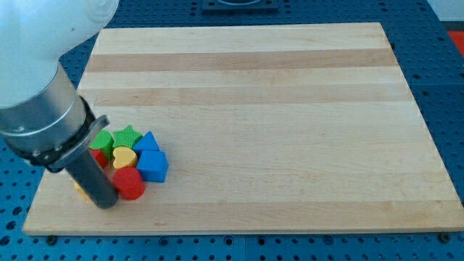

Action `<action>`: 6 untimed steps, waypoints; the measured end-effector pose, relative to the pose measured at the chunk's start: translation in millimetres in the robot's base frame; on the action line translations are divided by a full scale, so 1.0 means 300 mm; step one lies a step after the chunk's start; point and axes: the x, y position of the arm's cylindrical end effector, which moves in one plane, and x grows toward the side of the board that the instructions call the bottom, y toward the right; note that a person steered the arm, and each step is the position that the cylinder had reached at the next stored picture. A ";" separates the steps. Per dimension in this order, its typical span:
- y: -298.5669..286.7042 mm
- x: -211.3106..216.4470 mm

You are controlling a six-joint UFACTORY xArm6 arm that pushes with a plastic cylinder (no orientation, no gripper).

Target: Push the yellow hexagon into the red star

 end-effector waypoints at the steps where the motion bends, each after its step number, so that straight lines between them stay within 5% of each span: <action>1: -0.001 -0.005; 6: -0.082 0.000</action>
